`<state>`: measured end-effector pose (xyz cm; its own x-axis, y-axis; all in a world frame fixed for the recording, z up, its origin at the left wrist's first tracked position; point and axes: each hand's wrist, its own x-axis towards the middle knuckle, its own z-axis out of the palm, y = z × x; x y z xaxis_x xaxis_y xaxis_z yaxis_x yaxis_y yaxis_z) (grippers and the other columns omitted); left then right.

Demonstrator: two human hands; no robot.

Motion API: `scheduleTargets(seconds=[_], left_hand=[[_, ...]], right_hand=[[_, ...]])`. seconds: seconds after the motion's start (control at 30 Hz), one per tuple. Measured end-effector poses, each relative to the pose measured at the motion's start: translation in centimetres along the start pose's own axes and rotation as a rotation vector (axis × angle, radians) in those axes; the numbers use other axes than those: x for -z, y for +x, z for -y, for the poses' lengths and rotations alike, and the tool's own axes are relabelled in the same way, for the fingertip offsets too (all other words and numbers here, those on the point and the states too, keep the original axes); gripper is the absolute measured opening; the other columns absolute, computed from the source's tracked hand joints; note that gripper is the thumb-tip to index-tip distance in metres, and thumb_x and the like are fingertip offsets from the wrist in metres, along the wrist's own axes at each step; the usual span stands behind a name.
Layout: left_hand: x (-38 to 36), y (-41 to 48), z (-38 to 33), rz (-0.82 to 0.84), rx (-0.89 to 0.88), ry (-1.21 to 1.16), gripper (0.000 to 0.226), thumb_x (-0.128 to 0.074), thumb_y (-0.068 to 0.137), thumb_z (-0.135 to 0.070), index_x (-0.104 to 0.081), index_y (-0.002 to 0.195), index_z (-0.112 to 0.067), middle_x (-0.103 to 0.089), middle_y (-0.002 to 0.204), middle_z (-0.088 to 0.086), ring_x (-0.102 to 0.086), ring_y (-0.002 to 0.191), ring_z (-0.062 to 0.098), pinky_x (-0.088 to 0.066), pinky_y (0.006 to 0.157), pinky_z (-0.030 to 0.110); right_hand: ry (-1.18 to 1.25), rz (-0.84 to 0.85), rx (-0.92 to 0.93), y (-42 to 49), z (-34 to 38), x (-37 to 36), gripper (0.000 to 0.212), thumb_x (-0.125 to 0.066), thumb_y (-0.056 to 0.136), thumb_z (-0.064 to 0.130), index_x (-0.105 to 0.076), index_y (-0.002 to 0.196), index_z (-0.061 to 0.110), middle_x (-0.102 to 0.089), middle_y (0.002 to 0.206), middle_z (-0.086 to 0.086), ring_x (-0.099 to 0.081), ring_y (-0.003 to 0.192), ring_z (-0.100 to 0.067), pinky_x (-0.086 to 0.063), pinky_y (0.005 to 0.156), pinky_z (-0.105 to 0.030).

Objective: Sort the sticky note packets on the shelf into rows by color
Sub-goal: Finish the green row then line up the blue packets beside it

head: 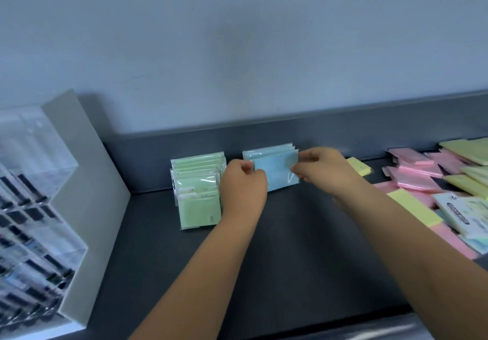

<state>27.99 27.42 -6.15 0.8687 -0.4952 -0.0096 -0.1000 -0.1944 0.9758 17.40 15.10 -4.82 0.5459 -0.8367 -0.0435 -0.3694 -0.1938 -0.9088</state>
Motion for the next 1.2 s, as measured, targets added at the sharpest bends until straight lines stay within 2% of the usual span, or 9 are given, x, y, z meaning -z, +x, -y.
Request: scheduleTargets(seconds=[0.27,0.4,0.5,0.6,0.77,0.83,0.93,1.0,1.2], left_hand=[[-0.3,1.2,-0.5,-0.015,0.007,0.071,0.011,-0.058,0.084,-0.018,-0.053,0.088,-0.028,-0.067,0.106,0.004,-0.064,0.097,0.024,-0.054,0.086,0.045],[-0.5,1.8,-0.8,-0.047,-0.015,0.068,0.021,-0.057,0.081,-0.022,-0.060,0.101,-0.019,-0.065,0.099,0.003,-0.063,0.096,0.030,-0.053,0.079,0.042],[-0.9,1.9,-0.6,-0.048,-0.027,0.089,0.034,-0.057,0.082,-0.025,-0.060,0.115,-0.020,-0.063,0.109,-0.005,-0.061,0.103,0.023,-0.051,0.085,0.037],[-1.2,1.6,-0.4,-0.073,-0.095,0.137,0.034,-0.058,0.083,-0.024,-0.062,0.116,-0.017,-0.062,0.116,0.000,-0.060,0.103,0.024,-0.045,0.079,0.033],[-0.6,0.7,-0.4,-0.095,-0.411,0.516,0.037,-0.055,0.097,-0.031,-0.058,0.130,-0.016,-0.044,0.147,0.002,-0.046,0.130,0.026,-0.040,0.106,0.040],[-0.2,0.3,-0.9,-0.008,-0.490,0.704,0.041,-0.042,0.103,-0.039,-0.054,0.136,-0.016,-0.032,0.160,0.004,-0.030,0.147,0.027,-0.033,0.116,0.044],[0.6,-0.9,-2.0,0.136,-0.489,0.928,0.072,-0.015,0.097,-0.063,-0.043,0.148,-0.021,-0.019,0.168,0.002,-0.011,0.156,0.028,-0.025,0.121,0.046],[1.1,-1.9,-2.8,0.186,-0.496,1.014,0.086,-0.005,0.088,-0.072,-0.043,0.147,-0.023,-0.024,0.167,0.001,-0.015,0.155,0.029,-0.027,0.120,0.047],[0.6,-4.8,-3.5,0.216,-0.523,1.034,0.075,-0.015,0.091,-0.074,-0.055,0.131,-0.024,-0.050,0.146,-0.003,-0.034,0.144,0.026,-0.037,0.114,0.048]], right_hand=[[-0.031,0.027,0.004,1.1,-0.3,-0.2,0.029,-0.076,0.080,0.021,-0.073,0.109,0.024,-0.077,0.098,0.009,-0.073,0.094,-0.014,-0.059,0.095,-0.043],[-0.053,0.054,0.002,1.6,-0.7,-0.1,0.023,-0.075,0.078,0.022,-0.071,0.100,0.026,-0.078,0.093,0.008,-0.074,0.090,-0.014,-0.059,0.094,-0.046],[-0.048,0.042,0.007,1.6,-0.7,0.0,0.016,-0.072,0.082,0.020,-0.069,0.095,0.028,-0.077,0.094,0.007,-0.075,0.088,-0.017,-0.060,0.092,-0.047],[-0.054,0.040,0.016,1.3,-0.4,-0.1,0.013,-0.071,0.084,0.022,-0.068,0.094,0.029,-0.076,0.095,0.005,-0.075,0.088,-0.020,-0.060,0.092,-0.049],[-0.320,0.032,0.063,-0.3,1.7,0.8,0.036,-0.065,0.095,0.042,-0.062,0.126,0.025,-0.066,0.119,0.008,-0.063,0.109,-0.013,-0.051,0.094,-0.034],[-0.489,0.031,0.100,-1.5,2.3,1.1,0.051,-0.053,0.099,0.054,-0.053,0.140,0.023,-0.058,0.136,0.002,-0.055,0.123,-0.018,-0.044,0.097,-0.035],[-0.652,-0.060,0.212,-3.5,1.7,0.9,0.065,-0.035,0.100,0.063,-0.042,0.151,0.022,-0.047,0.153,0.000,-0.039,0.143,-0.021,-0.036,0.112,-0.039],[-0.715,-0.095,0.248,-4.6,0.6,1.0,0.071,-0.029,0.099,0.066,-0.034,0.157,0.025,-0.042,0.158,0.002,-0.027,0.152,-0.022,-0.028,0.121,-0.042],[-0.738,-0.206,0.256,-7.1,-1.0,4.4,0.070,-0.032,0.098,0.066,-0.035,0.157,0.030,-0.041,0.158,0.008,-0.021,0.155,-0.017,-0.027,0.122,-0.041]])
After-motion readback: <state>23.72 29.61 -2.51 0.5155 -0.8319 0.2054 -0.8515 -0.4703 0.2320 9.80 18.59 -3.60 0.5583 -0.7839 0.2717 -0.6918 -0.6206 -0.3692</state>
